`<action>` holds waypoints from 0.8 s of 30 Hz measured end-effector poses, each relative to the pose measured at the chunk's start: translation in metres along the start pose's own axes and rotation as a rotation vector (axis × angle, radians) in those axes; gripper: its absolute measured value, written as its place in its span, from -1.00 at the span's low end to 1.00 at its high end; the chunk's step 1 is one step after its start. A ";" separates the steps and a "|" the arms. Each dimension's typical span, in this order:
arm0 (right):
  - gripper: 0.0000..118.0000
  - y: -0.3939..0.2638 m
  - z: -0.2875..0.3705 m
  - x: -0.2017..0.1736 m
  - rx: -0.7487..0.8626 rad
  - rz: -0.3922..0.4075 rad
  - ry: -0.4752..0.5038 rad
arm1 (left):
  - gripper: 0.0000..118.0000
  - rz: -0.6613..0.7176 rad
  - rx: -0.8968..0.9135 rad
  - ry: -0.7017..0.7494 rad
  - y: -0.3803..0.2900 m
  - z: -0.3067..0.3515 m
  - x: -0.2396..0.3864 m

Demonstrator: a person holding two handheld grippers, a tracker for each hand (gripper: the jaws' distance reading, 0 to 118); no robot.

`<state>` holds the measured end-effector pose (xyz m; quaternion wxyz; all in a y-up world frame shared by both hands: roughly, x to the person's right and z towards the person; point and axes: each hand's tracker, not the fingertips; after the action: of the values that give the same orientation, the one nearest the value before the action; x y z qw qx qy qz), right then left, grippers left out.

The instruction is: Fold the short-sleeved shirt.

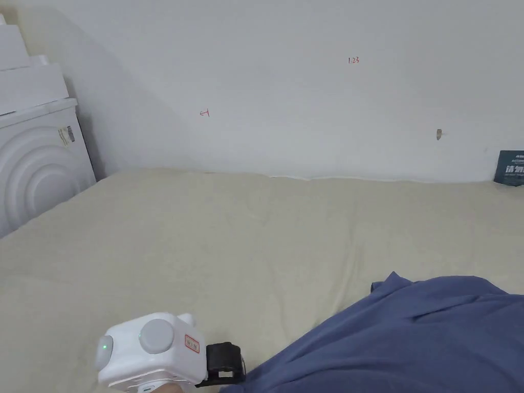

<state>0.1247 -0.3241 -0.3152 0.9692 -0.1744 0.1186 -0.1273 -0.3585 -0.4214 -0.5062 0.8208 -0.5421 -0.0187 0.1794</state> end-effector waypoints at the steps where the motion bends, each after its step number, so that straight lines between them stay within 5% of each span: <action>1: -0.99 0.000 0.000 0.002 -0.012 -0.002 0.002 | 0.96 0.009 0.009 0.013 0.001 -0.006 0.000; 4: -0.99 -0.006 -0.001 0.004 -0.039 -0.005 0.002 | 0.96 -0.006 0.002 0.124 0.000 -0.023 0.007; 9: -0.99 -0.011 -0.003 0.017 -0.067 -0.022 -0.015 | 0.91 -0.021 -0.124 0.116 -0.007 -0.053 0.026; 12: -0.99 -0.015 -0.005 0.020 -0.076 -0.045 -0.020 | 0.37 -0.134 -0.011 0.217 -0.019 -0.048 0.046; 15: -0.99 -0.021 -0.010 0.029 -0.090 -0.063 -0.029 | -0.38 -0.203 0.023 0.213 -0.026 -0.041 0.053; 16: -0.99 -0.022 -0.012 0.031 -0.095 -0.068 -0.029 | -0.77 -0.208 0.028 0.180 -0.028 -0.038 0.056; 24: -0.99 0.023 -0.064 0.059 -0.063 -0.021 -0.024 | -0.81 -0.336 0.095 0.051 -0.037 -0.026 0.066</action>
<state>0.1671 -0.3395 -0.3928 0.9632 -0.2073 0.1092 -0.1318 -0.2812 -0.4362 -0.4947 0.8642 -0.4961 -0.0796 0.0268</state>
